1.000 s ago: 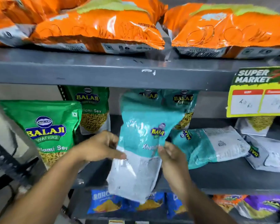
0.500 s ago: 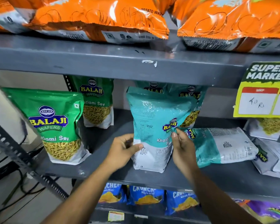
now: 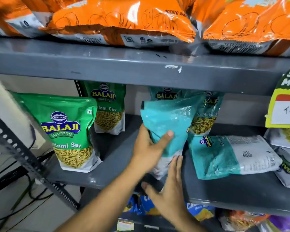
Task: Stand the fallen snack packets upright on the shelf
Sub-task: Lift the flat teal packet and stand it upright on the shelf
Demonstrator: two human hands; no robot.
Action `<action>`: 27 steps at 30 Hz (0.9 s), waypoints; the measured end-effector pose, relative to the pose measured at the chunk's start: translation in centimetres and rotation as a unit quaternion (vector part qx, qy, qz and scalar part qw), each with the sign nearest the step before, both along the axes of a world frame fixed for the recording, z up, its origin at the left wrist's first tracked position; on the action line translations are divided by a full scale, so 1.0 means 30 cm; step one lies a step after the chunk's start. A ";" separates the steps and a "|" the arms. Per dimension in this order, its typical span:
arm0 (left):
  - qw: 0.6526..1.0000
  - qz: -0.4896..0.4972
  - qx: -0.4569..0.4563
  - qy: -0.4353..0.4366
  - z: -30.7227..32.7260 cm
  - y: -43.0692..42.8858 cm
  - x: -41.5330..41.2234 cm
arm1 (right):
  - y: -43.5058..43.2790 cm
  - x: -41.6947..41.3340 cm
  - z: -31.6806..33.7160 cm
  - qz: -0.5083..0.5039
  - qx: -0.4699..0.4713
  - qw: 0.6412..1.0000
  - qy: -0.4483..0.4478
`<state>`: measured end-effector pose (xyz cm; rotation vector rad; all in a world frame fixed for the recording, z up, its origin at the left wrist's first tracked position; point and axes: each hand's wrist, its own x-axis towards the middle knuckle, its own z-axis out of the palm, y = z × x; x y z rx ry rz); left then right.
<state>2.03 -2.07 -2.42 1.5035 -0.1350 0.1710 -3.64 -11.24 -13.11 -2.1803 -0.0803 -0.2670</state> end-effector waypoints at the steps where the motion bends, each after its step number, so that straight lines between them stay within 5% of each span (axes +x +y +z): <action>1: 0.998 0.028 0.050 0.005 -0.012 -0.011 -0.047 | -0.012 0.026 0.011 0.000 0.013 1.000 0.010; 5: 0.979 0.049 0.177 -0.091 -0.084 0.010 -0.175 | -0.077 0.112 0.035 -0.015 0.143 0.989 0.047; 10: 0.999 0.014 -0.041 -0.007 -0.188 0.185 -0.009 | -0.214 0.244 0.019 0.074 0.140 0.984 0.081; 15: 0.980 -0.190 0.003 0.054 -0.280 0.249 0.120 | -0.265 0.282 -0.031 0.124 0.173 0.971 0.106; 23: 0.988 -0.116 0.084 0.060 -0.354 0.218 0.089 | -0.216 0.239 -0.013 0.129 0.192 0.970 0.078; 27: 0.991 0.092 0.041 0.086 -0.342 0.160 -0.023 | -0.320 0.265 0.152 0.010 0.056 0.998 0.006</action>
